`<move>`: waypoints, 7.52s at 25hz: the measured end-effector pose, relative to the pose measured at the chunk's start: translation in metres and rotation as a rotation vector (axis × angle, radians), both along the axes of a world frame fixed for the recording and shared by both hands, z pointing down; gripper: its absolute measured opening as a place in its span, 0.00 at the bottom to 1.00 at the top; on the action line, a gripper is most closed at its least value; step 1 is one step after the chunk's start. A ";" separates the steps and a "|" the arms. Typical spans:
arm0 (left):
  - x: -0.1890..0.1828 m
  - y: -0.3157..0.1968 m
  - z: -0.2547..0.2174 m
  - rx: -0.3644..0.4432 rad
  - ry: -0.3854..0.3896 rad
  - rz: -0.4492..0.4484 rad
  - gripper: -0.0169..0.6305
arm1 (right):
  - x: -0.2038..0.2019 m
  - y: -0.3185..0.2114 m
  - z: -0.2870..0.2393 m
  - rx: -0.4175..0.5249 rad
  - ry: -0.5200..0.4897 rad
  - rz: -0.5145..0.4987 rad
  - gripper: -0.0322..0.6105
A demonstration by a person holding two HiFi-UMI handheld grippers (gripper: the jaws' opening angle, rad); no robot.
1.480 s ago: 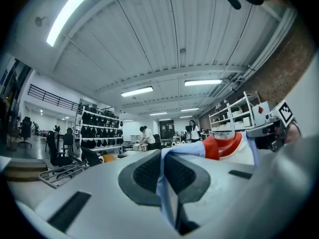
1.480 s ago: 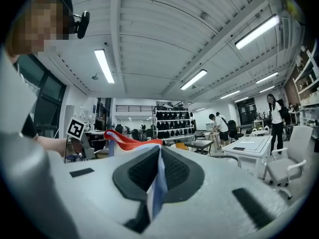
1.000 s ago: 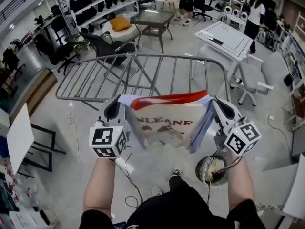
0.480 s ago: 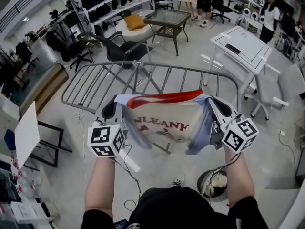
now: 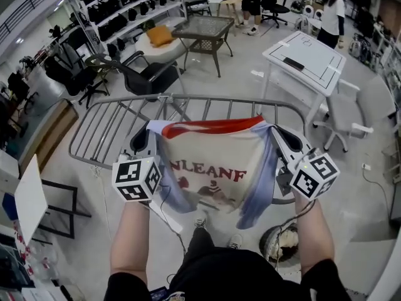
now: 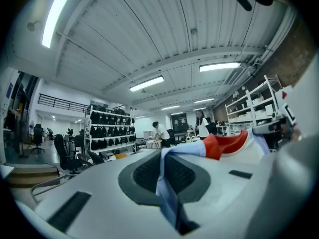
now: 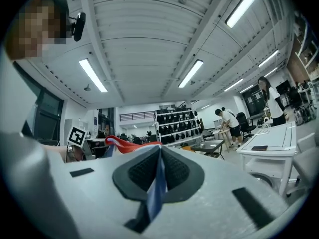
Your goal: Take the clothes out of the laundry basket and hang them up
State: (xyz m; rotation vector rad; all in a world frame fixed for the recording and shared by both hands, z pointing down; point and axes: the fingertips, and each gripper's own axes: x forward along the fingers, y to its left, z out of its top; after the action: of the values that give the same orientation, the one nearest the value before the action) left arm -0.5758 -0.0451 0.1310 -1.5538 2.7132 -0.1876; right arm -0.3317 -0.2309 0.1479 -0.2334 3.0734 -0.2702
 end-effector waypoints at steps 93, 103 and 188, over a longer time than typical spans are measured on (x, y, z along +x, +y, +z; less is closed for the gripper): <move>-0.154 -0.254 0.164 -0.295 0.147 0.453 0.35 | -0.166 -0.209 0.153 -0.160 0.379 0.362 0.34; -0.072 -0.221 0.113 -0.185 0.154 0.656 0.05 | -0.116 -0.135 0.099 -0.105 0.234 0.411 0.06; 0.617 0.106 0.159 -0.293 0.221 1.347 0.05 | 0.532 0.310 0.121 -0.235 0.080 0.985 0.06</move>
State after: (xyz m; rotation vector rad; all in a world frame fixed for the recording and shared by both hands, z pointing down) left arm 0.0416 0.0606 0.2904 -3.1349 1.1818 -0.3716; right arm 0.2003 0.0795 0.2690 -1.6812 2.5607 -0.5406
